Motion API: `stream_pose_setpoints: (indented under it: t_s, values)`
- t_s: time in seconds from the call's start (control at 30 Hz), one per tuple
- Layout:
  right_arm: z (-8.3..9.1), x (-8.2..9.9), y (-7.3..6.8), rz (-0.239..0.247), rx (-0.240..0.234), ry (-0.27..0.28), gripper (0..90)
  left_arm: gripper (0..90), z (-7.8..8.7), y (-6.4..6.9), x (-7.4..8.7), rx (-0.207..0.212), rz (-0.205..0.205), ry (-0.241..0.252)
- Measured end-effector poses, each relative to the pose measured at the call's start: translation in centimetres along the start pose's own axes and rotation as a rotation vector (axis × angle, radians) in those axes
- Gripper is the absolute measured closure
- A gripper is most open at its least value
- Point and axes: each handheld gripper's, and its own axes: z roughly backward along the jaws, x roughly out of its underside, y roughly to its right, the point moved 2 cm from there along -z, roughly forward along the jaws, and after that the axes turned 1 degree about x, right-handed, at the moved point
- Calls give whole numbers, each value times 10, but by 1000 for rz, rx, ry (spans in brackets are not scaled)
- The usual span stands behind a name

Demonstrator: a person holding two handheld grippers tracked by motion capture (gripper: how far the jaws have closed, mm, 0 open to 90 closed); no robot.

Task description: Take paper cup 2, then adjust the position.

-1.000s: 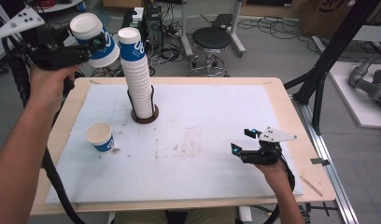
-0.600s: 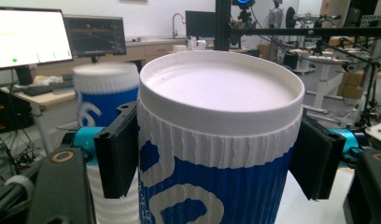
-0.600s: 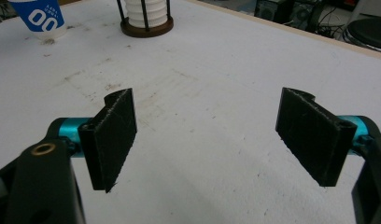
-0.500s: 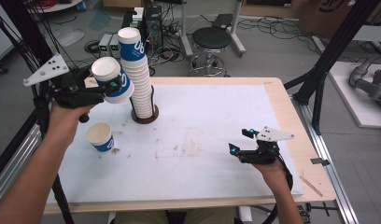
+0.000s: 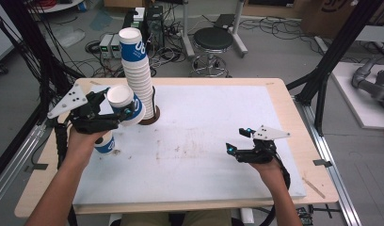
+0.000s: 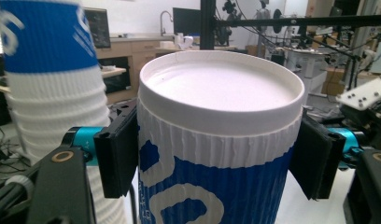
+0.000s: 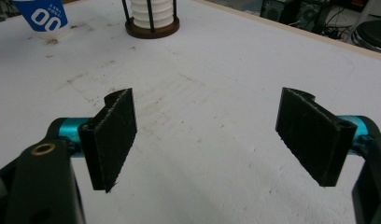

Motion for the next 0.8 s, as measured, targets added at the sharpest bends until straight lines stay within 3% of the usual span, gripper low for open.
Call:
stream_pose_setpoints:
  t_s: [0.2, 0.57, 0.8]
  values:
    - [-5, -1, -3, 9, -20, -8, 210, 271, -3, 5, 17, 17, 13, -34]
    - [-1, -2, -4, 16, -24, 7, 210, 269, -9, 14, 26, 55, 21, -43]
    - [-4, -4, -8, 29, -91, -8, 210, 269, -16, 19, 32, 85, 35, -51]
